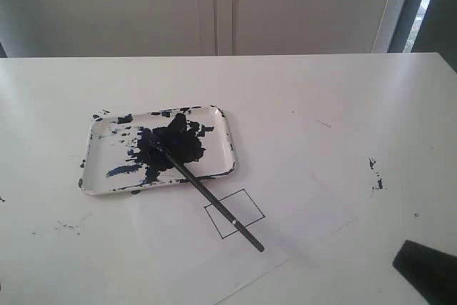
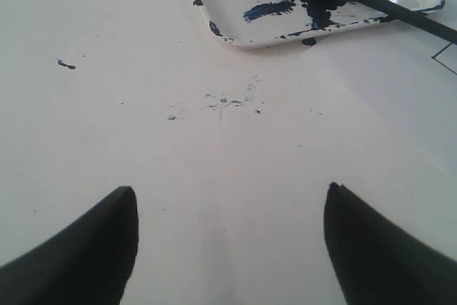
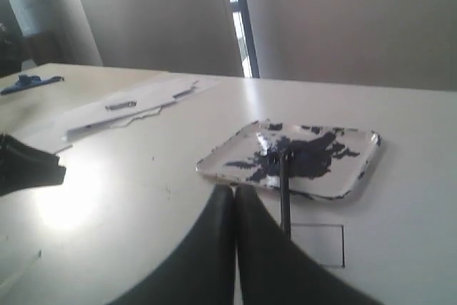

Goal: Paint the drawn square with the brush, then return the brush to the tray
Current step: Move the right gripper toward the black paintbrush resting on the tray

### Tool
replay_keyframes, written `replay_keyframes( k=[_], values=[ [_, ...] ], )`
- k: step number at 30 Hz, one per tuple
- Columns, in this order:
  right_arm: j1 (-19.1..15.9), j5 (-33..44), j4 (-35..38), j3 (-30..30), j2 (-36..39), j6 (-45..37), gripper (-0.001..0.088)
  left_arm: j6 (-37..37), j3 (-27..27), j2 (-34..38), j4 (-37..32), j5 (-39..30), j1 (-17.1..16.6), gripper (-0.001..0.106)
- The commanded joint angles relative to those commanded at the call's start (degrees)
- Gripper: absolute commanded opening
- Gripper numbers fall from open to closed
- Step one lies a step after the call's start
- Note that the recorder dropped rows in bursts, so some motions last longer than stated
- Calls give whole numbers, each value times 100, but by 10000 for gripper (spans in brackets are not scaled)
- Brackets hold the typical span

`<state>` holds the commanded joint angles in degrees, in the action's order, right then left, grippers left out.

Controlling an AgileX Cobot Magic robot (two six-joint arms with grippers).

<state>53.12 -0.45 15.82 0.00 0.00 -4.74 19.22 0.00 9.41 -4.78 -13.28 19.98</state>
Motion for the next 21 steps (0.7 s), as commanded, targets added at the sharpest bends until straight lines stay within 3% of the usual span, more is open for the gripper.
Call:
replay_keyframes(
  k=[5, 10, 21],
  values=[
    [0, -746, 0, 0, 0, 202, 0, 0, 0, 0, 0, 0, 0, 749],
    [0, -734, 0, 0, 0, 1139, 0, 0, 0, 0, 0, 0, 0, 749],
    [0, -580, 0, 0, 0, 1139, 0, 0, 0, 0, 0, 0, 0, 749]
  ],
)
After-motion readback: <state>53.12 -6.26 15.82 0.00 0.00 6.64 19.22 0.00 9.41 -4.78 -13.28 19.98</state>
